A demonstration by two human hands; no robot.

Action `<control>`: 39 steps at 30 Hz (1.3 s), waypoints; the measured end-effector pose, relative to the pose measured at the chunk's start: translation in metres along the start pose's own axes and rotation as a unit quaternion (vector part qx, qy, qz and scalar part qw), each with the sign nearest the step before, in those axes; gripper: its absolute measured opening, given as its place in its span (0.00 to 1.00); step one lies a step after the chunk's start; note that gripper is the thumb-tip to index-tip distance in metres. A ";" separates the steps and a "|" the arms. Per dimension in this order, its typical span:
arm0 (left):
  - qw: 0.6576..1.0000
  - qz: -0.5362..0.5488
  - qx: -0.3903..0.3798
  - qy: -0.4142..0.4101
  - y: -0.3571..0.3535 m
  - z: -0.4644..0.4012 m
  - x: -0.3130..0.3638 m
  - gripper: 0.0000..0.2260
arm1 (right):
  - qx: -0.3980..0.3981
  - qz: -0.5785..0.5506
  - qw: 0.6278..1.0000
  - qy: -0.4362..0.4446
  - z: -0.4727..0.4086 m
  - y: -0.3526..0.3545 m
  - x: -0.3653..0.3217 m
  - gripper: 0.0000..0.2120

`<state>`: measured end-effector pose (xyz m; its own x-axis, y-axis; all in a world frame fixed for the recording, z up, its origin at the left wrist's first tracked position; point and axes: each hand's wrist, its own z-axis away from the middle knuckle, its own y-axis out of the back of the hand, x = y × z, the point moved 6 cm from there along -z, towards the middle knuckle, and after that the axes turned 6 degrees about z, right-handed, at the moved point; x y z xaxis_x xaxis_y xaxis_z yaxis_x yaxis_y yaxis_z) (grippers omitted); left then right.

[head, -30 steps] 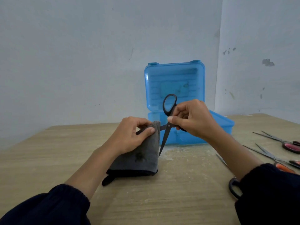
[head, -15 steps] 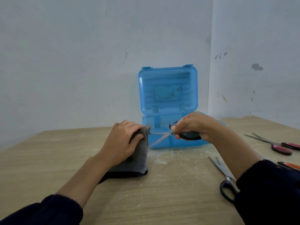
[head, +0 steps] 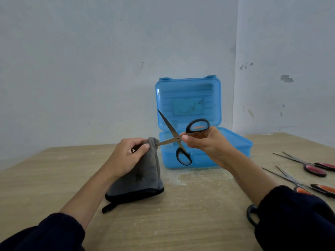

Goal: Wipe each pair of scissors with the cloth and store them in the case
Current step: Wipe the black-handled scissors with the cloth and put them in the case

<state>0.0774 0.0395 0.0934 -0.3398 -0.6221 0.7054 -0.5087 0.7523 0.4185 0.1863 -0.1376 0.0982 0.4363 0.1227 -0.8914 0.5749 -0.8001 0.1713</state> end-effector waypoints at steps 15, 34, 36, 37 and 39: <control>0.968 0.183 0.163 0.056 -0.001 -0.002 0.003 0.03 | -0.006 -0.016 0.999 -0.037 0.004 -0.019 0.004 0.01; 0.992 -0.062 0.071 -0.080 -0.010 0.003 0.021 0.06 | -0.001 -0.028 1.000 0.000 0.007 -0.036 0.006 0.02; 0.993 -0.054 0.079 -0.069 -0.009 0.004 0.022 0.05 | 0.011 -0.062 0.998 0.001 0.007 -0.042 0.006 0.02; 0.993 -0.057 0.080 -0.065 -0.010 0.004 0.023 0.05 | 0.014 -0.074 0.997 -0.001 0.007 -0.043 0.005 0.02; 0.992 -0.089 0.064 -0.067 -0.013 0.003 0.024 0.07 | 0.017 -0.079 0.997 -0.006 0.007 -0.044 0.002 0.02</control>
<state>0.0735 0.0143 0.1028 -0.3334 -0.7721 0.5410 -0.6631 0.6000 0.4476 0.1570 -0.1066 0.0859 0.3343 0.2411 -0.9111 0.6117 -0.7909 0.0151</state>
